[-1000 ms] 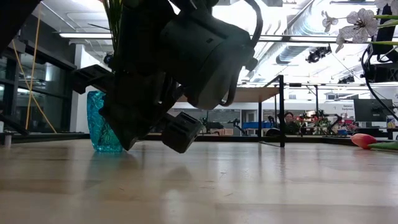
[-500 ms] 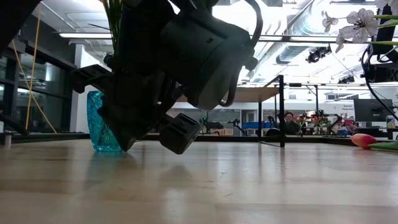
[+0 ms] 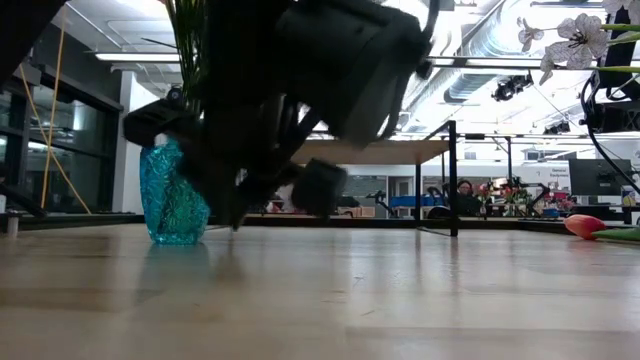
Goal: Pick and place flowers into a vace then onto a shelf
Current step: Adjust the vases
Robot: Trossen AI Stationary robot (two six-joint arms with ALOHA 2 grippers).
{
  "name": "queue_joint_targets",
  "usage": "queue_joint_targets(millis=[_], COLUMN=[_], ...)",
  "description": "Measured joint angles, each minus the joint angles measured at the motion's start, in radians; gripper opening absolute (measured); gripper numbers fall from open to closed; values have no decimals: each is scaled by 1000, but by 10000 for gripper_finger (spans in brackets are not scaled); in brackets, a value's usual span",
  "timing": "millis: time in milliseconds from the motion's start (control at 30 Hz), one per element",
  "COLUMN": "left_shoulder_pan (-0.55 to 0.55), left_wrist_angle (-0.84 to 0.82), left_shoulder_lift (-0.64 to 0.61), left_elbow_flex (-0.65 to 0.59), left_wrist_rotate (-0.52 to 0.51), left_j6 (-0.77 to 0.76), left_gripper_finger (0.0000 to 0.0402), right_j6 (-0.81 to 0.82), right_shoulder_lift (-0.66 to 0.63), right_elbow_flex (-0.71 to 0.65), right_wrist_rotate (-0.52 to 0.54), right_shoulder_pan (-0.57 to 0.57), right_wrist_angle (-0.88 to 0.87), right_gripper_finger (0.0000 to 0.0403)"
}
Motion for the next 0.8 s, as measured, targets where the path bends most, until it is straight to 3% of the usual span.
queue_joint_targets(millis=[267, 533, 800], left_shoulder_pan=[9, 69, 86], left_wrist_angle=[-1, -1, -1], left_shoulder_lift=[0, 0, 0], left_elbow_flex=[49, 7, -46], left_wrist_rotate=[-198, -201, -125], left_j6=[-1, 88, 90], left_gripper_finger=[61, 24, 68], right_j6=[0, 14, 26], right_shoulder_lift=[0, 0, 0], right_elbow_flex=[0, 0, 0], right_wrist_rotate=[39, 55, 55], right_shoulder_pan=[0, 0, 0], right_wrist_angle=[0, 0, 0], right_gripper_finger=[133, 133, 133])
